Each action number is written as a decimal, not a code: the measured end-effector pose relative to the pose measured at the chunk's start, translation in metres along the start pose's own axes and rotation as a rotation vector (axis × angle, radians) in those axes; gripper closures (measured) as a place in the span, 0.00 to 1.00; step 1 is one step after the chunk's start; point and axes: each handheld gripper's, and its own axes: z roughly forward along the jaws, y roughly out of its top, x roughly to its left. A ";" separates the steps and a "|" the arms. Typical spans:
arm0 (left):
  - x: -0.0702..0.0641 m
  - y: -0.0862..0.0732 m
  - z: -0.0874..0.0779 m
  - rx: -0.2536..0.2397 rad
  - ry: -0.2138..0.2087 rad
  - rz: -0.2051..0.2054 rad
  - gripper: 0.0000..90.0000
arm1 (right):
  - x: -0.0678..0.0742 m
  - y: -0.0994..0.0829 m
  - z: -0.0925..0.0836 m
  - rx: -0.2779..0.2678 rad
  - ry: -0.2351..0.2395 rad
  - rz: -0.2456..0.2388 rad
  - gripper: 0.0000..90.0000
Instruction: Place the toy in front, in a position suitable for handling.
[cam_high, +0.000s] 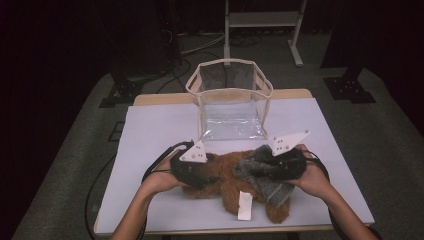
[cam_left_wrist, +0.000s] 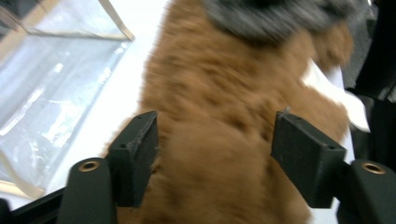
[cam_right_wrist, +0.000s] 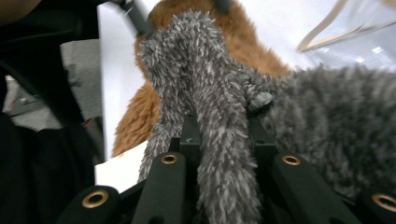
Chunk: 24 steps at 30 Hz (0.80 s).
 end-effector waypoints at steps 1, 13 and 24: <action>0.000 0.001 0.002 0.004 -0.007 -0.003 0.33 | 0.002 -0.003 -0.001 -0.002 0.010 -0.002 0.81; -0.010 -0.009 0.007 0.053 -0.067 0.038 0.35 | 0.002 0.022 -0.001 -0.032 -0.019 -0.053 0.80; -0.019 -0.007 0.007 0.029 -0.087 0.066 0.37 | 0.006 -0.012 -0.014 -0.019 0.036 0.007 0.81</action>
